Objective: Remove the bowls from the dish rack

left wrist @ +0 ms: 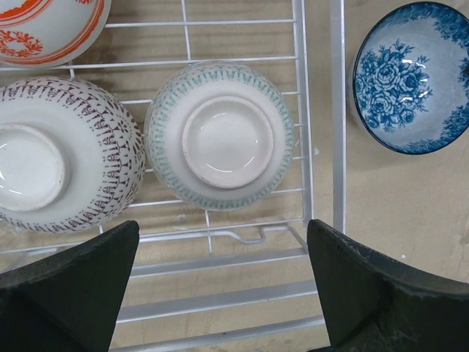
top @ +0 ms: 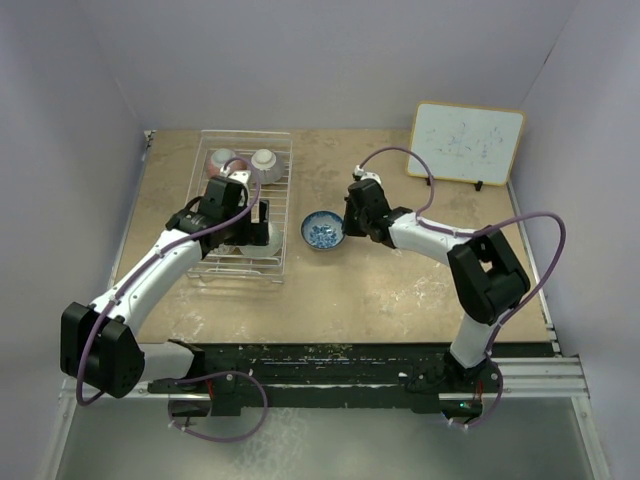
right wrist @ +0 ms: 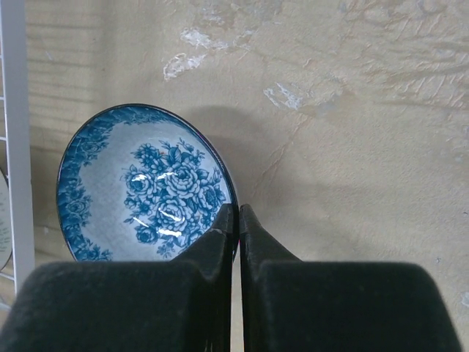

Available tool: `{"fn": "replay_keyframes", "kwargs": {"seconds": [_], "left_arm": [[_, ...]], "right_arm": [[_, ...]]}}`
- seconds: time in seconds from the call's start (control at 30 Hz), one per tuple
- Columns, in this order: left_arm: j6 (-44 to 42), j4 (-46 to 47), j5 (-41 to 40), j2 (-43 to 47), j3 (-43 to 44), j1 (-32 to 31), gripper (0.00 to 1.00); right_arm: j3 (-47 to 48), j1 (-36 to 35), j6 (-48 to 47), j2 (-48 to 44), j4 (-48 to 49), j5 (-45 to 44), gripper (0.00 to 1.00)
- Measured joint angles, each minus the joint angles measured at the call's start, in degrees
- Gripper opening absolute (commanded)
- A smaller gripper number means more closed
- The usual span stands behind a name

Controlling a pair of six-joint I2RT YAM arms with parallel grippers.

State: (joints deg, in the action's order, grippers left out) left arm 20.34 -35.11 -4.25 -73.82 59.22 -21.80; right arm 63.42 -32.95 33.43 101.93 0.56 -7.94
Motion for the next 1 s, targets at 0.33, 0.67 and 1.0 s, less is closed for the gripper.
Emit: {"fn": "replay_keyframes", "kwargs": {"seconds": [0.33,0.67,1.0], "left_arm": [[0.0,1.2,0.0,-0.2,-0.1,0.0,1.00],[-1.3,4.2,0.0,-7.9,2.2,0.0,0.88],[-1.9,6.0,-0.5,-11.5,3.9,0.0,0.73]], "right_arm": [[-3.4,3.5,0.5,-4.2,-0.2,-1.8,0.00],[-9.4,9.4,0.7,-9.7,-0.4,-3.4,0.00],[-10.4,10.5,0.4,-11.1,-0.3,-3.9,0.44]]}}
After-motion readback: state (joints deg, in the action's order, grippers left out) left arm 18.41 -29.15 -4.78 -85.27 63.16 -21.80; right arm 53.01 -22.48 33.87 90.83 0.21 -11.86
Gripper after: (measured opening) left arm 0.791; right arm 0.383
